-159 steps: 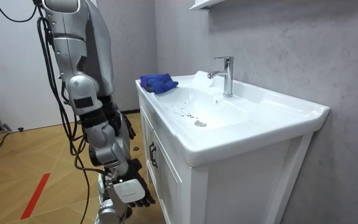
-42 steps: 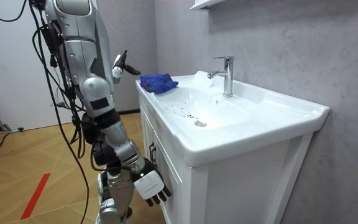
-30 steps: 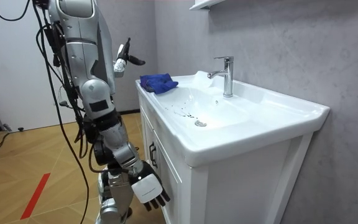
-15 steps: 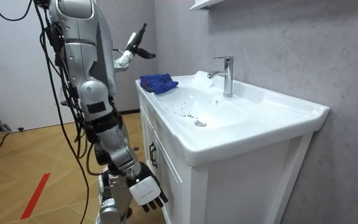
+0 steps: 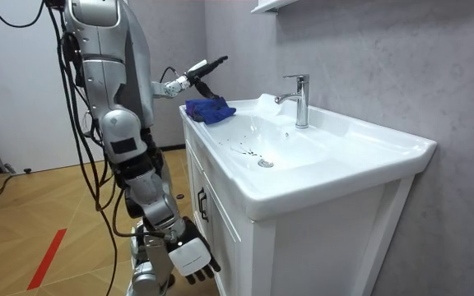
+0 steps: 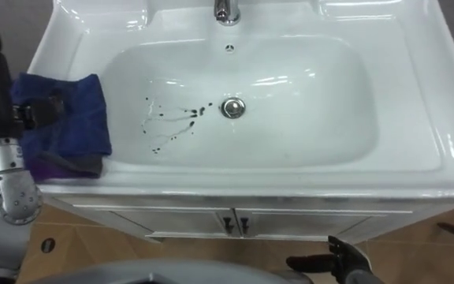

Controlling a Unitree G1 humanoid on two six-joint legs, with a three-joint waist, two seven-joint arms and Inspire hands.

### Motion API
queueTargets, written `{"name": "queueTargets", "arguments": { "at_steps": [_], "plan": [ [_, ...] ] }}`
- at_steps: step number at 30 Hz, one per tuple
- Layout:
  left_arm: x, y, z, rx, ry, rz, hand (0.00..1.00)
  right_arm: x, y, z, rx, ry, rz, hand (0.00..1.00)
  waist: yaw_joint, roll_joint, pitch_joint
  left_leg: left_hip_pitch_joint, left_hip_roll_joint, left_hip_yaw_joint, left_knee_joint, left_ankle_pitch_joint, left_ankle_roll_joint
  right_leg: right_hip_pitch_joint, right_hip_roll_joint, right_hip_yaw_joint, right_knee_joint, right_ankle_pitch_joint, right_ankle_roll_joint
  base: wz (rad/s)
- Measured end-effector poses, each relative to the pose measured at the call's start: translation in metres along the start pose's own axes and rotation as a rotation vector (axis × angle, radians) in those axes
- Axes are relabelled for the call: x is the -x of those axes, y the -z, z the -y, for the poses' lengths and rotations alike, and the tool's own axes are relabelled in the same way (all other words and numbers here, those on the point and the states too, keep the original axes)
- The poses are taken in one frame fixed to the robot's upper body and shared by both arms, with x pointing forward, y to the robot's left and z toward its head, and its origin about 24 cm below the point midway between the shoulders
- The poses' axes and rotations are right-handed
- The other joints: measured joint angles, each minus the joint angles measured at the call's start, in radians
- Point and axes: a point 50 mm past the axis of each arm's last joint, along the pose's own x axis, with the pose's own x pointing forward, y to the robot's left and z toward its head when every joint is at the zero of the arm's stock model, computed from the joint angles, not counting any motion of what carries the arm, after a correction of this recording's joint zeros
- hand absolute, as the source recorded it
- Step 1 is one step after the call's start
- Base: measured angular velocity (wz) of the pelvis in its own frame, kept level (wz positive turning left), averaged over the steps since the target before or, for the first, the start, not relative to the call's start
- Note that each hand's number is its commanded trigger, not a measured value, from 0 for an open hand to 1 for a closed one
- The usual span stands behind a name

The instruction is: Wipe basin

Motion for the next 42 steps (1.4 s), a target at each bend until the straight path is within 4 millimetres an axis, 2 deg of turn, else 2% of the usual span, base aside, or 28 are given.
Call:
{"name": "queueTargets", "arguments": {
  "at_steps": [4,11,17,22,27,31,35,37,42],
  "plan": [
    [0.001,0.004,0.005,-0.053,0.067,-0.002,0.0,0.0,-0.001,0.001,-0.003,0.003,0.003,0.0,-0.014,0.007,-0.0034,0.004,0.001,-0.001,0.0,0.0,0.0,0.003,0.0,0.0,0.0,0.0,0.0,0.0],
    [0.0,0.008,0.006,-0.085,0.121,-0.014,0.0,0.0,-0.002,0.003,-0.022,0.015,0.008,0.0,-0.037,0.018,0.0023,0.008,0.001,-0.001,-0.002,0.0,0.0,0.001,0.0,0.0,0.003,0.0,0.0,0.0],
    [-0.009,0.008,0.001,-0.111,0.112,0.003,0.0,0.001,0.0,0.005,-0.041,0.027,0.003,0.0,-0.034,0.026,0.0013,0.008,0.002,0.008,-0.003,0.0,0.0,-0.002,0.001,0.005,0.002,0.001,0.0,0.0],
    [-0.027,0.01,-0.012,-0.204,0.084,0.04,0.0,0.002,0.002,0.009,-0.064,0.036,-0.004,0.0,-0.028,0.04,-0.0008,0.008,0.001,0.014,-0.003,0.0,0.0,-0.004,0.001,0.014,-0.001,0.001,0.001,-0.03],
    [-0.033,0.008,-0.022,-0.256,0.068,0.034,0.0,0.001,0.001,0.012,-0.054,0.043,-0.015,0.0,-0.028,0.049,-0.0064,0.0,0.002,0.024,-0.004,0.0,0.0,-0.017,0.002,0.027,0.001,0.002,0.0,-0.09],
    [-0.031,0.011,-0.02,-0.284,0.116,0.016,0.0,0.001,0.0,0.013,-0.055,0.044,-0.015,0.0,-0.032,0.049,-0.0066,0.0,0.003,0.025,-0.012,0.0,0.0,-0.019,0.003,0.027,0.0,0.002,0.0,-0.02],
    [-0.03,0.014,-0.018,-0.297,0.159,-0.011,0.0,0.001,0.0,0.013,-0.06,0.044,-0.015,0.0,-0.032,0.046,-0.0034,0.0,0.003,0.025,-0.015,0.0,0.0,-0.019,0.003,0.028,-0.001,0.002,0.0,0.0],
    [-0.029,0.016,-0.017,-0.301,0.187,-0.026,0.0,0.001,0.0,0.013,-0.061,0.045,-0.015,0.0,-0.032,0.043,0.0019,0.0,0.003,0.025,-0.015,0.0,0.0,-0.019,0.002,0.027,0.0,0.002,0.0,0.0],
    [-0.028,0.019,-0.013,-0.308,0.26,-0.063,0.0,0.0,-0.003,0.013,-0.061,0.049,-0.028,0.0,-0.034,0.045,0.0022,-0.002,0.003,0.025,-0.015,0.0,0.0,-0.02,0.002,0.021,0.0,0.002,0.0,0.01]
  ]
}}
